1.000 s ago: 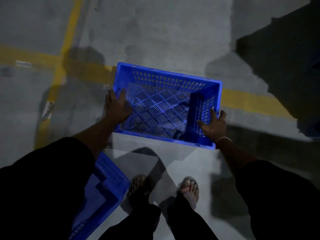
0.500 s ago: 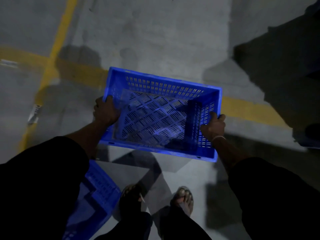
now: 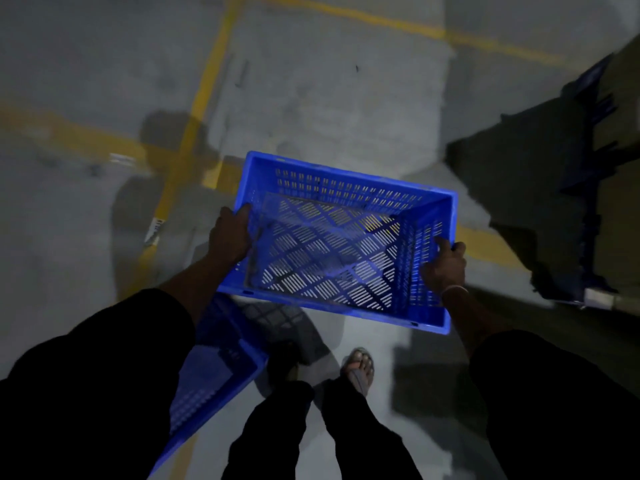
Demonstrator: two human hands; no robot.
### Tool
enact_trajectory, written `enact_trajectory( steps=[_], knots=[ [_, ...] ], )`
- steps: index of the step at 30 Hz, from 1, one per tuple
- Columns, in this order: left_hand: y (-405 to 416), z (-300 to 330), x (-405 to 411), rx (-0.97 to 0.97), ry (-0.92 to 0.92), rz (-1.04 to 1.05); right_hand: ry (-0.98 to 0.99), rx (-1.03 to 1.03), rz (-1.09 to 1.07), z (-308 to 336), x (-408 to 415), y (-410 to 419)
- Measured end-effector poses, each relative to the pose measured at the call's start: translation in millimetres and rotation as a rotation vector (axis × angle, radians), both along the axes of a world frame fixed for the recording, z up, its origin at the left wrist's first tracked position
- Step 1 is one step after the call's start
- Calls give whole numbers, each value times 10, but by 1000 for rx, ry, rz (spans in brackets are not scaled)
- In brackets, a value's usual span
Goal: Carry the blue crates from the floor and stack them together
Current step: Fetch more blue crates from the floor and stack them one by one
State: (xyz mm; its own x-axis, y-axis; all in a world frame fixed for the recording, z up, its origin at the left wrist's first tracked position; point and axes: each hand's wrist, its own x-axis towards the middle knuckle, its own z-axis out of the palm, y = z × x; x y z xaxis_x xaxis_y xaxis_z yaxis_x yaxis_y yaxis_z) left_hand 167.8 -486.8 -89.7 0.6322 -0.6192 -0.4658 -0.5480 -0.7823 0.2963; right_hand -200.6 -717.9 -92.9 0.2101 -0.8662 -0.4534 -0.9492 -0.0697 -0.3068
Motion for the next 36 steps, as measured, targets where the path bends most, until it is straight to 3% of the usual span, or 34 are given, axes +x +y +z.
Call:
enact_trajectory(
  steps=[7,14,18,36],
  knots=[
    [601,1490,50,-52,-52,-124,-25,-74,141,1636,-27,216],
    [1362,2624,-120,-162,-236,-155,-93,-181,252,2960,-39,420],
    [1811,2769,-441,-272,-334,-169,-137,-200,361,3184,-155,482],
    [3077,3100,-2984,-378,-259,586,-276,-139,861,3515,20,590]
  ],
)
